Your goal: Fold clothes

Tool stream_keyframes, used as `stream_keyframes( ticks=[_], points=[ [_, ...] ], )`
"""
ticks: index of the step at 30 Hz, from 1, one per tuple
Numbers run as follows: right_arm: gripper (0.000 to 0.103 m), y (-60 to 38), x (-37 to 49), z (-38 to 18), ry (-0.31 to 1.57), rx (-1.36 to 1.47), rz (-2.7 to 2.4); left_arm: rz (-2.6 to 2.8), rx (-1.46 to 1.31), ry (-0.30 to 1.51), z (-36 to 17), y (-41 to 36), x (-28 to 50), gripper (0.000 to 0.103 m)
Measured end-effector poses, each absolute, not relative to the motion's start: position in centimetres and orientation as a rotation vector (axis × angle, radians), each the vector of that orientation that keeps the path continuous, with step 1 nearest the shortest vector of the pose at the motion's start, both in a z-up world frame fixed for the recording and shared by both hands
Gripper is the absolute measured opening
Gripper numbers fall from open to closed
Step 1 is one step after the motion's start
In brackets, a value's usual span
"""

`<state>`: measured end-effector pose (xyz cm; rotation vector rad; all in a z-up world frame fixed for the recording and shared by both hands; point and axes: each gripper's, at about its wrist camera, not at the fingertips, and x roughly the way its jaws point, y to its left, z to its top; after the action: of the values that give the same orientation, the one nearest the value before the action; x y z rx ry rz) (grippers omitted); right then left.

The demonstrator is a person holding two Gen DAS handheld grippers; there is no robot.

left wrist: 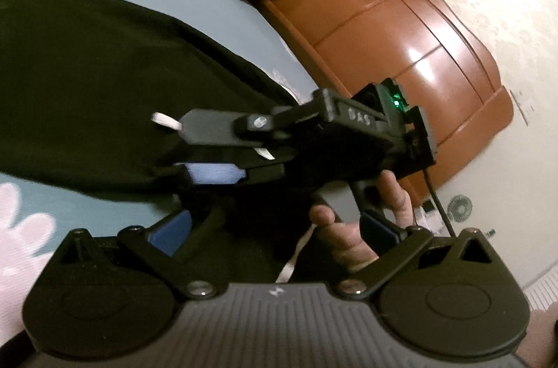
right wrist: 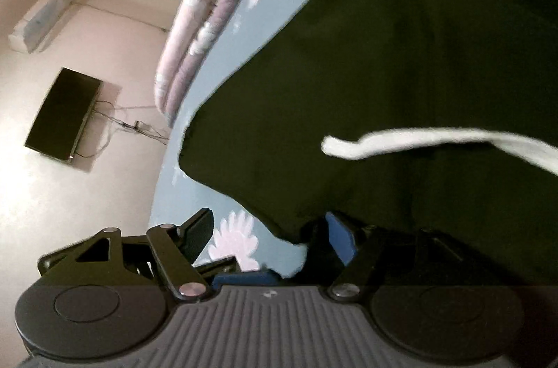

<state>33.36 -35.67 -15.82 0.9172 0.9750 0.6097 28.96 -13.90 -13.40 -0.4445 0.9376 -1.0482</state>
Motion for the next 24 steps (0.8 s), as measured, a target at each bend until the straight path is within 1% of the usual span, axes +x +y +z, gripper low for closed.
stream_keyframes(
  ticks=[5, 7, 9, 11, 14, 21, 24],
  points=[
    [0.079, -38.1, 32.1, -14.6, 0.897, 1.016, 0.653, -0.969, -0.479, 0.848, -11.3, -10.6, 28.5, 0.102],
    [0.08, -39.3, 31.4, -13.8, 0.844, 1.027, 0.616, -0.944, -0.523, 0.811, -10.8, -10.2, 29.0, 0.102],
    [0.081, -40.4, 30.8, -13.6, 0.811, 1.039, 0.582, -0.931, -0.554, 0.816, -10.9, -10.7, 30.0, 0.102],
    [0.081, -41.2, 30.4, -13.7, 0.798, 1.063, 0.553, -0.931, -0.557, 0.841, -11.4, -12.2, 31.2, 0.102],
    [0.081, -41.6, 30.3, -14.2, 0.82, 1.053, 0.51, -0.955, -0.59, 0.95, -13.1, -14.5, 33.3, 0.102],
    [0.081, -42.2, 30.1, -14.3, 0.862, 0.988, 0.409, -0.806, -0.44, 1.022, -13.1, -13.7, 33.3, 0.101],
    [0.081, -43.1, 29.8, -14.5, 0.857, 1.02, 0.382, -0.742, -0.376, 1.049, -13.1, -13.3, 33.3, 0.101]
  ],
)
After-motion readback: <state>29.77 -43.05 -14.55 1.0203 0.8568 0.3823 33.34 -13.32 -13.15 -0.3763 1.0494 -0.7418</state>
